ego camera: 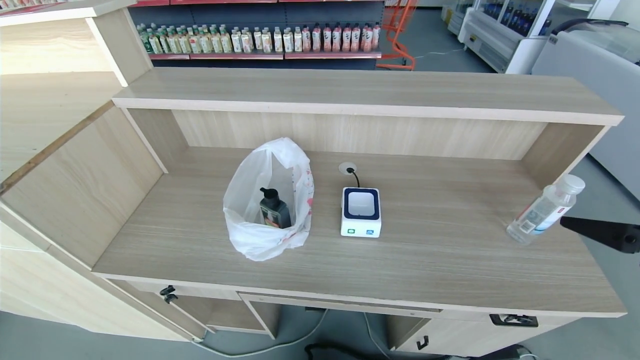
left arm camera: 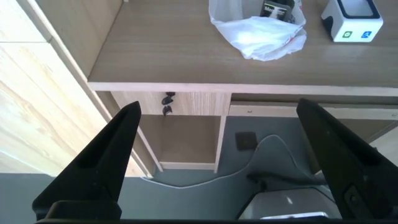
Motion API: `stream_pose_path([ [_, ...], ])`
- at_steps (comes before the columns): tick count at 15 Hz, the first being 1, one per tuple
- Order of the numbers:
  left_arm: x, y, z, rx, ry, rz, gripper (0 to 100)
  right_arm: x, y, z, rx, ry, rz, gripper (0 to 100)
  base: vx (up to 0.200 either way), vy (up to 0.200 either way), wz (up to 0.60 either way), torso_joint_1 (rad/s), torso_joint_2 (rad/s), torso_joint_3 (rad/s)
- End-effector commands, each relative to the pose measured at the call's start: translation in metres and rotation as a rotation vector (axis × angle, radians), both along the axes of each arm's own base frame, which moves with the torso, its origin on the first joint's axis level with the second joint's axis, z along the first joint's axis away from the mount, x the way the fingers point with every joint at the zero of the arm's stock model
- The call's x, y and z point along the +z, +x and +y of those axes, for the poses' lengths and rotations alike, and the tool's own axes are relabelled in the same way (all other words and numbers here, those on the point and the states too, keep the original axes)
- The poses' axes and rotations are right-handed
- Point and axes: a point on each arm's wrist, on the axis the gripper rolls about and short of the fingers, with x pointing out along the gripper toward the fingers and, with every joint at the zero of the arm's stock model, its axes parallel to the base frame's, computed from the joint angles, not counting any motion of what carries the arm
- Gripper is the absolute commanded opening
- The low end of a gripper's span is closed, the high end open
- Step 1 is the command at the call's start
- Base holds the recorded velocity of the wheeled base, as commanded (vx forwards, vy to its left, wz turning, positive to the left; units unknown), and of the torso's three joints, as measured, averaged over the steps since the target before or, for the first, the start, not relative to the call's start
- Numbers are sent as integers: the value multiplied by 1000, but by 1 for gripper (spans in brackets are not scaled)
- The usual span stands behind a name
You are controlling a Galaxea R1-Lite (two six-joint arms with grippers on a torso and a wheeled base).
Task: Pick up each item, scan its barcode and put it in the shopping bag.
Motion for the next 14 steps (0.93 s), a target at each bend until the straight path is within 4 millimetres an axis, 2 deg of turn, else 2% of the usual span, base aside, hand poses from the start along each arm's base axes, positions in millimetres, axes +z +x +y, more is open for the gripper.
stream_pose_path([
  [1,0,0,0,-1,1,2,100,-3,0,0,1,0,11,100,0,0,0,0,0,0],
  [4,0,0,0,-1,1,2,100,-13,3,-2,-20,1,53,100,0,-200,0,6,5,2],
  [7,0,0,0,-1,1,2,100,-23,16,-6,-107,-32,115,100,0,-200,0,9,5,1],
  [14,0,0,0,-1,1,2,100,-29,28,-6,-128,-46,159,100,0,-200,0,5,0,1],
])
